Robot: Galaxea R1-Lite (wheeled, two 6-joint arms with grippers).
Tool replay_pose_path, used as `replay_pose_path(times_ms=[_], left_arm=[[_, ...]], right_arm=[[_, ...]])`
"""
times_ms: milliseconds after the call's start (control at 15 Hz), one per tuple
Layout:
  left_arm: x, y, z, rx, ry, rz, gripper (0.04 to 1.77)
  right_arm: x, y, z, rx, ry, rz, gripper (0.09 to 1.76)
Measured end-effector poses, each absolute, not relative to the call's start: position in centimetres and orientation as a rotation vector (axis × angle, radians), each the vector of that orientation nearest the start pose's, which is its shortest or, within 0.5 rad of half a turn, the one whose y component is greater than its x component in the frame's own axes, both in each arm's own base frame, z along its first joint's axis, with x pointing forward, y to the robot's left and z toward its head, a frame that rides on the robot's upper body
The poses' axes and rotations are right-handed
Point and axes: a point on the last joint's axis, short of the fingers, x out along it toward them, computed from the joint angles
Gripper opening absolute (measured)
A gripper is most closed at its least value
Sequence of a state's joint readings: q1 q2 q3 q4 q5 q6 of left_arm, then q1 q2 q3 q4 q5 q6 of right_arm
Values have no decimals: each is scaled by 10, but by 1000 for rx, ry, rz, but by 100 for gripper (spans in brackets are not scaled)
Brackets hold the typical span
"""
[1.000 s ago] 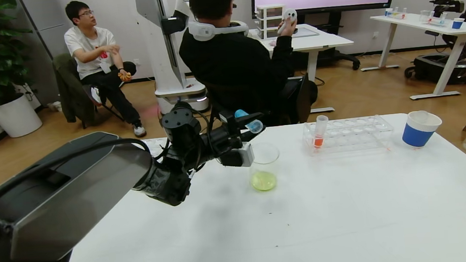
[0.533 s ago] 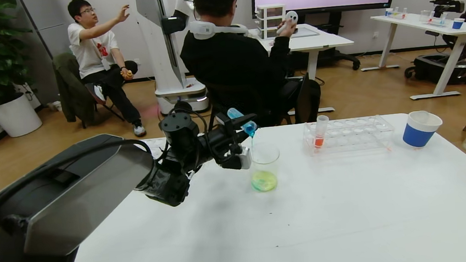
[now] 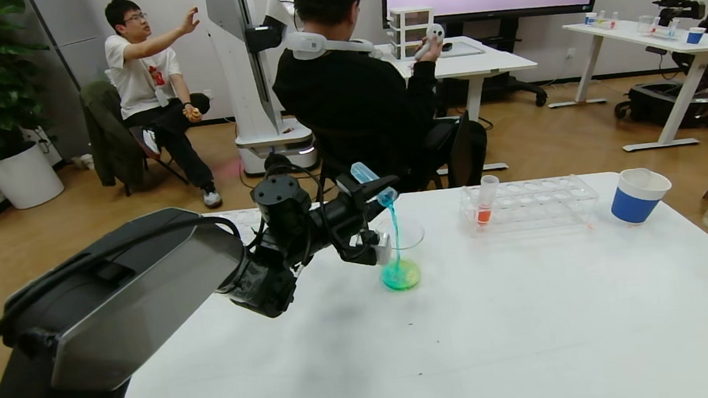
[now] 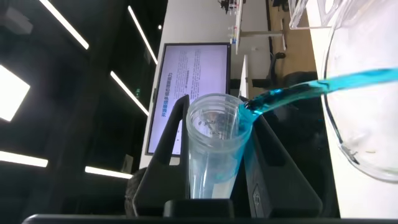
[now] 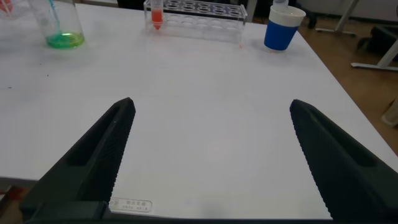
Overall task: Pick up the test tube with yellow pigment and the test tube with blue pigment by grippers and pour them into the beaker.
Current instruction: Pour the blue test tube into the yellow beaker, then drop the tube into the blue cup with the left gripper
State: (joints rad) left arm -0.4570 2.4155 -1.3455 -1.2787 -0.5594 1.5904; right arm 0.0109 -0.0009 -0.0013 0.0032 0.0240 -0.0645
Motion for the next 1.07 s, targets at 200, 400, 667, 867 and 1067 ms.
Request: replay_pose_path(times_ms=[200, 400, 667, 867, 1067], left_arm=[[419, -216, 101, 1518, -995, -580, 52], [418, -216, 99, 1591, -1029, -558, 52], [416, -219, 97, 1610, -1044, -559, 52], [416, -220, 98, 1597, -1039, -565, 52], [415, -221, 101, 1492, -977, -606, 52]], right_arm=[[-23, 0, 76, -64, 0, 35, 174], [-23, 0, 76, -64, 0, 35, 174], [-23, 0, 76, -64, 0, 35, 174], [-23, 0, 75, -64, 0, 35, 174], [-23, 0, 75, -64, 0, 35, 174]])
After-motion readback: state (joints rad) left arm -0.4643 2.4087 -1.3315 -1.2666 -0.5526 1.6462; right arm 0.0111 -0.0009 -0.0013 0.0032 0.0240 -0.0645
